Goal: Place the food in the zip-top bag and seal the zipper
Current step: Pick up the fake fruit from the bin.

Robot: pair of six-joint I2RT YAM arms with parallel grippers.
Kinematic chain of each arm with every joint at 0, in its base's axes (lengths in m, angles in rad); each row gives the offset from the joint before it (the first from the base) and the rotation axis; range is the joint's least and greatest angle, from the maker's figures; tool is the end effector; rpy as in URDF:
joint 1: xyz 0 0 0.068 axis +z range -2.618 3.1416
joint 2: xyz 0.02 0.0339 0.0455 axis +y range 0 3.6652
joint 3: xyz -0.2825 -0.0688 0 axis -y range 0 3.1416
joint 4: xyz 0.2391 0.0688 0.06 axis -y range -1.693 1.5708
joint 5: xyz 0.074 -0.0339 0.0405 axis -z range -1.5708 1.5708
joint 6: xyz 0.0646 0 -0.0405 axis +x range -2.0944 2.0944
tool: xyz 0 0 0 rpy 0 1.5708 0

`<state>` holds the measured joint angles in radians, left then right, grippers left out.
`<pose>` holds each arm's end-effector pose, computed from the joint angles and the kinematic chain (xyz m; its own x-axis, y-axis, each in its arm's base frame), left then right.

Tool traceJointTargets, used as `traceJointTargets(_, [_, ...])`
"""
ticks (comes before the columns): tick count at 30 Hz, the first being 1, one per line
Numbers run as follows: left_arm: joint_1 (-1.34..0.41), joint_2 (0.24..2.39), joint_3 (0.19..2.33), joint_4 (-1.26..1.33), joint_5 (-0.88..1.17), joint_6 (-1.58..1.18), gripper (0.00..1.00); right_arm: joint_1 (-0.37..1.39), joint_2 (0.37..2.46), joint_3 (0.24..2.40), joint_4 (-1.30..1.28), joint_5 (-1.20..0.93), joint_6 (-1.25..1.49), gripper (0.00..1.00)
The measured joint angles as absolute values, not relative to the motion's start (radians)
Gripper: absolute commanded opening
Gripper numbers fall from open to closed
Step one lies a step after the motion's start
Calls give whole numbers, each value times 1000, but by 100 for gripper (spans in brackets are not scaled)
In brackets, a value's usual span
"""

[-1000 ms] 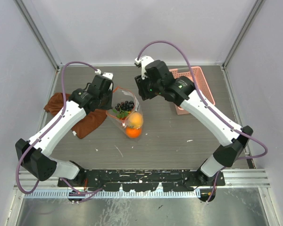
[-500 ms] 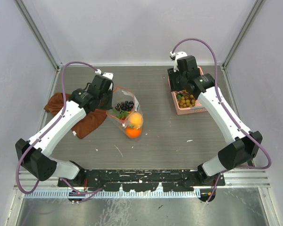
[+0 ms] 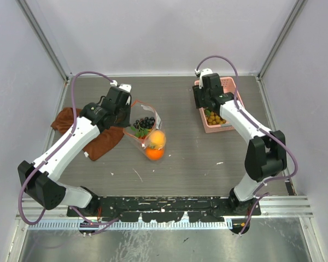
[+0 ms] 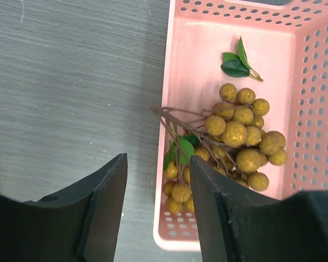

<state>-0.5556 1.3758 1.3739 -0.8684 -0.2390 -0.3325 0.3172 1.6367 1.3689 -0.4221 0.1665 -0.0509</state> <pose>0.2567 -0.1414 0.3456 -0.7389 0.0855 -0.6684 0.1498 0.9879 -0.0393 0.3751 0.1119 0.3023 -0.5945 -0.2480 -0.7649 -0.2167 0.9655 -0.1446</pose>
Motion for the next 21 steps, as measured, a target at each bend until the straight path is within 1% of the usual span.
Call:
traceJointTargets(6, [-556, 1376, 1374, -868, -239, -332, 0, 313, 1749, 1357, -283, 184, -55, 56])
traceJointTargets(9, [-556, 1376, 1374, -868, -239, -332, 0, 310, 1792, 1357, -242, 202, -55, 54])
traceJointTargets(15, [-556, 1376, 1374, -868, -239, -332, 0, 297, 1839, 1357, -201, 239, -54, 45])
traceJointTargets(21, [-556, 1376, 1374, -868, -239, -332, 0, 270, 1841, 1357, -173, 268, -51, 38])
